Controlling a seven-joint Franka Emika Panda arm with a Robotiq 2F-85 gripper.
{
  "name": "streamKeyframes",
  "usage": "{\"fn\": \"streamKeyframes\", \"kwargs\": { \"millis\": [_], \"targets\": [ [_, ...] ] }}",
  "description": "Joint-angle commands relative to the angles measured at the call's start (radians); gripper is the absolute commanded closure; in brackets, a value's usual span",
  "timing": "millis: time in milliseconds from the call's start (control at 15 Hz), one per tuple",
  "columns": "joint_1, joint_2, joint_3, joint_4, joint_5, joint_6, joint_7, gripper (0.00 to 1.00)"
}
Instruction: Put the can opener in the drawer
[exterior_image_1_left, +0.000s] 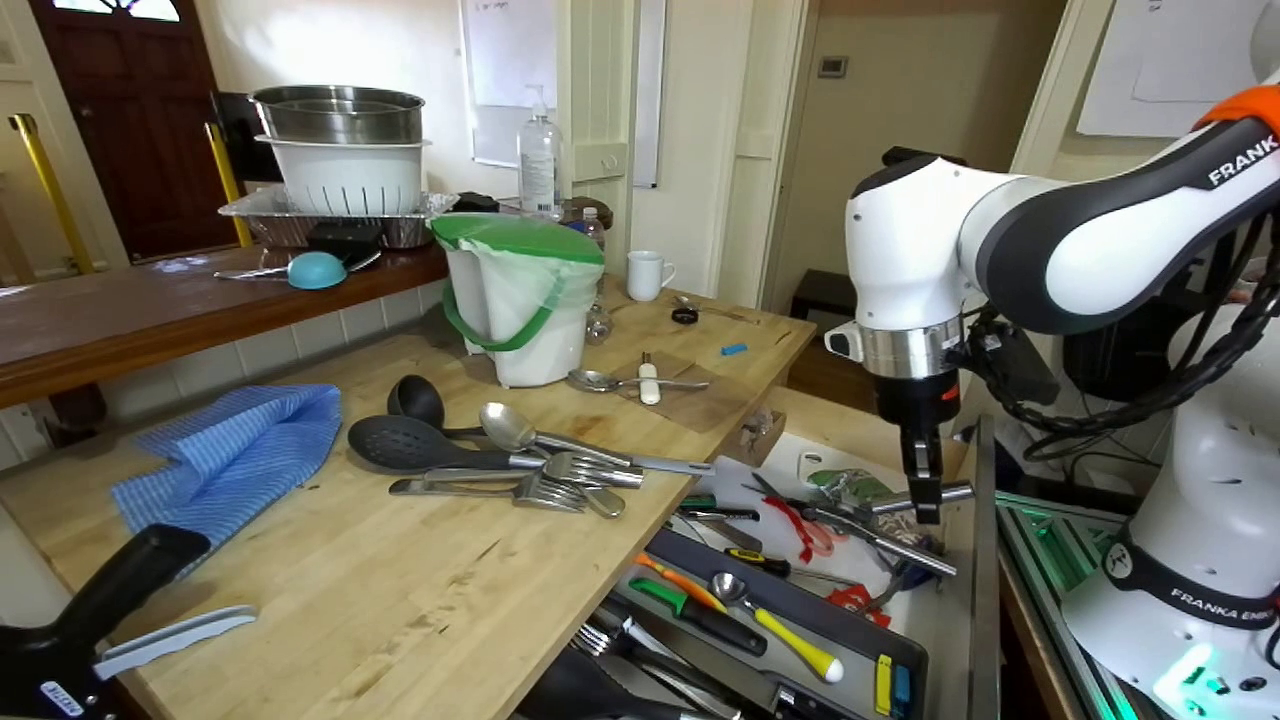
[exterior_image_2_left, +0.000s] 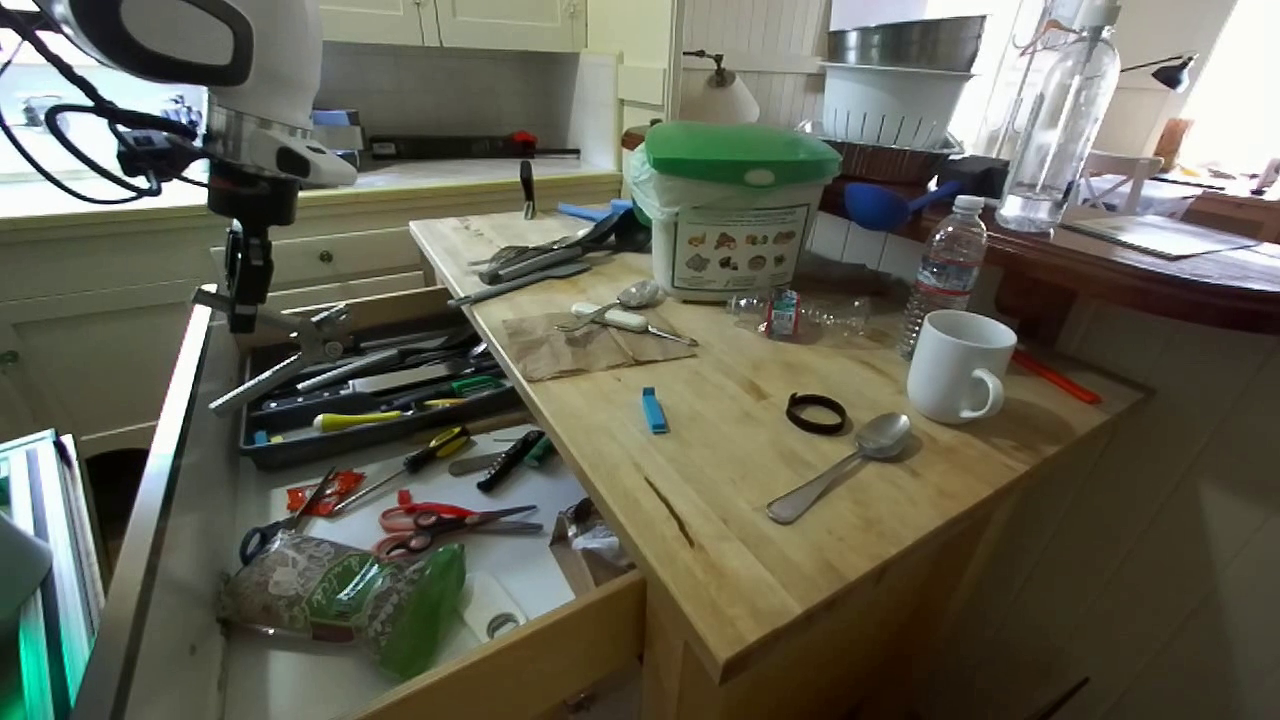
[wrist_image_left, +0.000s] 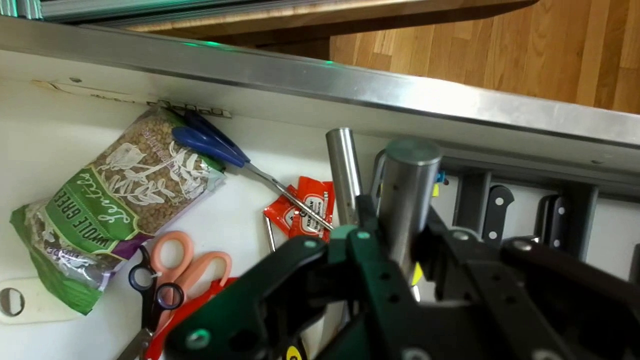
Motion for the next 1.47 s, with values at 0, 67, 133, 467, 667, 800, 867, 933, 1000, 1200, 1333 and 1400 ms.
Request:
{"fn": "streamKeyframes", "kwargs": {
  "millis": [0, 67, 133, 467, 667, 800, 867, 933, 1000, 1200, 1333, 1400],
  "targets": [
    [-0.001, -0.012, 0.015, 0.001, 0.0, 0.025, 0.102, 0.94],
    [-0.002, -0.009, 0.025, 0.002, 0.006, 0.044, 0.15, 0.94],
    [-0.002, -0.002, 0.033, 0.002, 0.009, 0.066, 0.195, 0.94],
    [0.003, 0.084, 0.1, 0.01, 0.0, 0.15, 0.399, 0.94],
    [0.01, 0.151, 0.116, 0.025, 0.023, 0.191, 0.477, 0.94],
    [0.011, 0.21, 0.085, 0.062, 0.059, 0.177, 0.466, 0.94],
    [0.017, 0.139, 0.094, 0.016, 0.017, 0.169, 0.457, 0.94],
    [0.017, 0.157, 0.089, 0.023, 0.018, 0.169, 0.456, 0.78],
    [0.017, 0.162, 0.087, 0.024, 0.017, 0.169, 0.455, 0.78],
    [0.023, 0.168, 0.082, 0.023, 0.044, 0.199, 0.443, 0.94],
    [0.037, 0.194, 0.063, 0.032, 0.117, 0.247, 0.387, 0.94],
    [0.044, 0.216, 0.055, 0.043, 0.161, 0.271, 0.366, 0.94]
  ]
}}
